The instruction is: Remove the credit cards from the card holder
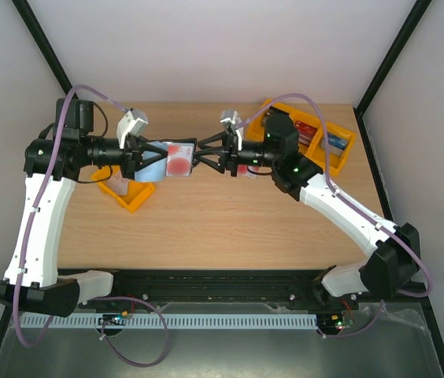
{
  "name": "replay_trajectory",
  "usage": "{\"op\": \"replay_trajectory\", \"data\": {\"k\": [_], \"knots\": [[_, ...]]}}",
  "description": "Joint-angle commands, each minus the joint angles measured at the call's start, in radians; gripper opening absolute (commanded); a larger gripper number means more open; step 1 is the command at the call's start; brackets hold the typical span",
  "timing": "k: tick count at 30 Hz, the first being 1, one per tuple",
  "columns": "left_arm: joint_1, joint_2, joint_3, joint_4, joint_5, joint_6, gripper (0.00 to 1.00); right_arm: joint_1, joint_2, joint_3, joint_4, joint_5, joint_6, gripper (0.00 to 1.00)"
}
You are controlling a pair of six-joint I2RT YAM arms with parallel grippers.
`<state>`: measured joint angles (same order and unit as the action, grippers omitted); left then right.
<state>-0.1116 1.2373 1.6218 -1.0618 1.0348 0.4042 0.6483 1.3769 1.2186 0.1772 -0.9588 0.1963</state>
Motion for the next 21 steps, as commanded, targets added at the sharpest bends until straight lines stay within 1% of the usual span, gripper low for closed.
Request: {"op": "replay_trajectory", "data": {"k": [1, 5, 10, 17, 21], "knots": [[0.006, -0.006, -0.002, -0.009, 0.038, 0.019, 0.02, 0.004, 0.008, 0.038, 0.041, -0.011, -0.011, 0.40], [0.006, -0.004, 0.000, -0.009, 0.040, 0.019, 0.02, 0.004, 0.009, 0.056, -0.020, 0.017, -0.052, 0.40], [0.007, -0.002, 0.001, -0.012, 0.048, 0.022, 0.02, 0.004, 0.024, 0.051, 0.009, 0.000, -0.009, 0.41], [0.006, -0.009, 0.001, -0.017, 0.050, 0.029, 0.02, 0.004, 0.027, 0.058, 0.000, 0.010, -0.017, 0.43], [0.006, -0.007, 0.003, -0.017, 0.049, 0.030, 0.02, 0.004, 0.028, 0.073, -0.042, 0.035, -0.043, 0.44]]}}
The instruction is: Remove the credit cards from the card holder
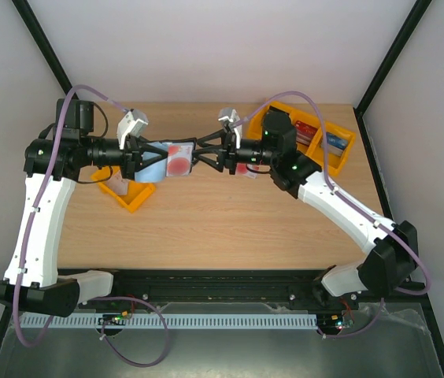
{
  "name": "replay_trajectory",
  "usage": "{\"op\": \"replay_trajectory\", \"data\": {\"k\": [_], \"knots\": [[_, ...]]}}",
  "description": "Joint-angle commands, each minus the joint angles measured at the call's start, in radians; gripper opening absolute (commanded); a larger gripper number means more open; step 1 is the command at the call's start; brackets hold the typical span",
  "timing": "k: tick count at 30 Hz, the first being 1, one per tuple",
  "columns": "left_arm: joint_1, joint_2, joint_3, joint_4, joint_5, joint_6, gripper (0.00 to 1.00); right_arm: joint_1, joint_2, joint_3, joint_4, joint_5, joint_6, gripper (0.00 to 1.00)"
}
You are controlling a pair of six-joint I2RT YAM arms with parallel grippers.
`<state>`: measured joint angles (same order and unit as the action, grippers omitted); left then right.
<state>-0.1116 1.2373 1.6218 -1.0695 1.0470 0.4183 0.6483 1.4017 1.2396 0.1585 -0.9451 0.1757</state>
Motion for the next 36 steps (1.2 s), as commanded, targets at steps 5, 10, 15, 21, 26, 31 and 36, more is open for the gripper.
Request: {"op": "replay_trajectory", "data": {"k": [5, 10, 15, 21, 26, 31, 36], "knots": [[0.005, -0.008, 0.005, -0.011, 0.039, 0.017, 0.02, 0.002, 0.001, 0.074, -0.085, 0.075, -0.060, 0.45], [0.004, -0.006, 0.005, -0.014, 0.044, 0.023, 0.02, 0.002, 0.022, 0.096, -0.120, 0.085, -0.056, 0.48], [0.000, 0.008, 0.016, -0.014, 0.046, 0.022, 0.02, 0.004, 0.033, 0.117, -0.163, 0.084, -0.079, 0.54], [-0.008, 0.015, 0.012, -0.014, 0.045, 0.023, 0.02, 0.011, 0.054, 0.125, -0.193, 0.092, -0.098, 0.62], [-0.013, 0.021, 0.013, -0.014, 0.043, 0.025, 0.02, 0.013, 0.048, 0.114, -0.191, 0.078, -0.116, 0.63], [-0.014, 0.021, 0.007, -0.014, 0.041, 0.025, 0.02, 0.013, 0.061, 0.113, -0.167, 0.021, -0.101, 0.69], [-0.014, 0.019, 0.008, -0.014, 0.043, 0.027, 0.02, 0.014, 0.067, 0.113, -0.148, 0.018, -0.087, 0.70]]}}
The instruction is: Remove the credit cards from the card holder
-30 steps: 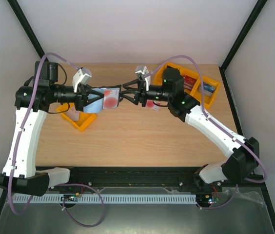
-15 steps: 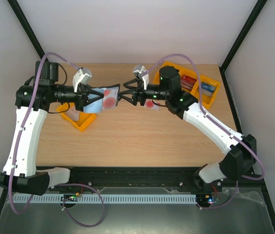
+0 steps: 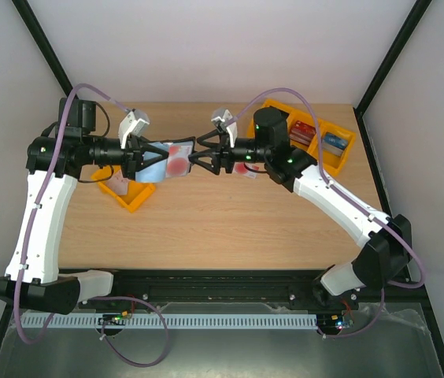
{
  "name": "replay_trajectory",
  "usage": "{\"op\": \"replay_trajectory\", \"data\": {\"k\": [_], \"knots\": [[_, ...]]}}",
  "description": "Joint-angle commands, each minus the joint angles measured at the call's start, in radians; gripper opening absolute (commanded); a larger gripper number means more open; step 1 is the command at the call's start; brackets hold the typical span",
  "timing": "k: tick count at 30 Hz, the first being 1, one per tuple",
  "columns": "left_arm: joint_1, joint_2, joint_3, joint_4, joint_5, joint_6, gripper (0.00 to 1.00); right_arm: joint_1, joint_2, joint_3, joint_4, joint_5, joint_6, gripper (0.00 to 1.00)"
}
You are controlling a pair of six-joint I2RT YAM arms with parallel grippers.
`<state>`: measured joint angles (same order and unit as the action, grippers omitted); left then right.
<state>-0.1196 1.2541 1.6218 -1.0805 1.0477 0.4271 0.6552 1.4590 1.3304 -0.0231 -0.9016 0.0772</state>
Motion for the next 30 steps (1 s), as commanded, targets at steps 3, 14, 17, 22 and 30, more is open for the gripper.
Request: {"op": "replay_trajectory", "data": {"k": [3, 14, 17, 22, 30], "knots": [[-0.006, 0.001, 0.009, -0.004, 0.039, 0.018, 0.02, 0.007, 0.001, 0.026, 0.018, -0.017, -0.011, 0.70], [-0.018, 0.004, 0.007, -0.010, 0.042, 0.024, 0.02, -0.012, -0.038, -0.008, -0.037, 0.043, -0.025, 0.71], [-0.018, 0.000, 0.006, -0.010, 0.043, 0.024, 0.02, -0.011, -0.047, -0.017, -0.032, 0.049, -0.032, 0.71], [-0.018, 0.001, 0.003, -0.009, 0.047, 0.022, 0.02, -0.011, -0.022, -0.006, -0.004, 0.012, 0.000, 0.72], [-0.025, 0.013, -0.005, -0.003, 0.044, 0.020, 0.02, 0.004, -0.005, -0.028, 0.094, -0.038, 0.066, 0.74]]}}
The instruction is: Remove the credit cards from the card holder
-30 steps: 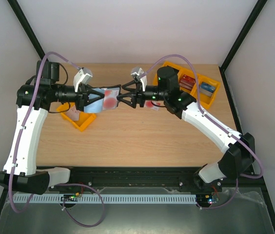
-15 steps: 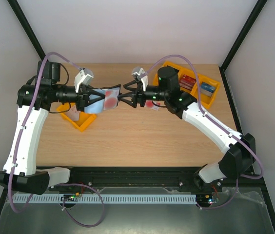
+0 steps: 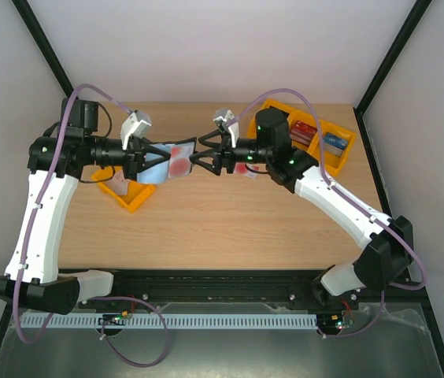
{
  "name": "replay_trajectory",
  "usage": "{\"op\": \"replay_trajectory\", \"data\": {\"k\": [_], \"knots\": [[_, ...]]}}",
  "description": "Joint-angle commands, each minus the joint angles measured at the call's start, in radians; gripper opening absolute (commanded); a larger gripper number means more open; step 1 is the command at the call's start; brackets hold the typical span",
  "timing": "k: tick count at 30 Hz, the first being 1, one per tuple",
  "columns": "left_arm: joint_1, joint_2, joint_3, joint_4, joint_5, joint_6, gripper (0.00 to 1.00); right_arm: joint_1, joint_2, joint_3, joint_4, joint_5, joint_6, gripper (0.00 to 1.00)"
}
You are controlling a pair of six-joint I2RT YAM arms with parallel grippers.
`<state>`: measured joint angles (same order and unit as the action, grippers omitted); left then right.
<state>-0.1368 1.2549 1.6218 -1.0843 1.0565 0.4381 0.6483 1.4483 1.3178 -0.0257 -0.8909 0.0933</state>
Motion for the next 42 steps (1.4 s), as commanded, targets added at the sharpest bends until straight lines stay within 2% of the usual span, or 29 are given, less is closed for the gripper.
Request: {"op": "replay_trajectory", "data": {"k": [1, 4, 7, 16, 24, 34, 36, 37, 39, 42], "knots": [[-0.007, 0.013, -0.001, 0.005, 0.026, 0.002, 0.02, 0.015, 0.008, -0.014, 0.119, -0.066, 0.067, 0.74], [-0.007, 0.011, 0.005, 0.010, 0.013, -0.003, 0.02, 0.027, 0.013, -0.013, 0.201, -0.112, 0.133, 0.73], [-0.010, 0.001, -0.020, 0.033, 0.009, -0.030, 0.02, 0.052, 0.005, -0.035, 0.254, -0.102, 0.170, 0.68], [-0.020, -0.013, -0.083, 0.098, -0.031, -0.086, 0.02, 0.094, -0.045, -0.115, 0.401, -0.101, 0.279, 0.31], [-0.019, -0.003, -0.118, 0.158, -0.098, -0.148, 0.02, 0.094, -0.066, -0.106, 0.333, -0.039, 0.299, 0.03], [-0.020, 0.000, -0.180, 0.224, -0.151, -0.207, 0.03, 0.094, -0.072, -0.086, 0.190, 0.089, 0.345, 0.02], [-0.020, 0.003, -0.197, 0.238, -0.147, -0.217, 0.08, 0.094, -0.072, -0.088, 0.167, 0.125, 0.355, 0.02], [-0.020, 0.004, -0.205, 0.246, -0.148, -0.224, 0.15, 0.094, -0.072, -0.087, 0.152, 0.144, 0.359, 0.02], [-0.020, 0.005, -0.220, 0.261, -0.162, -0.234, 0.33, 0.094, -0.068, -0.085, 0.122, 0.179, 0.361, 0.02], [-0.011, -0.001, -0.235, 0.281, -0.191, -0.257, 0.66, 0.094, -0.067, -0.091, 0.098, 0.229, 0.379, 0.02]]}}
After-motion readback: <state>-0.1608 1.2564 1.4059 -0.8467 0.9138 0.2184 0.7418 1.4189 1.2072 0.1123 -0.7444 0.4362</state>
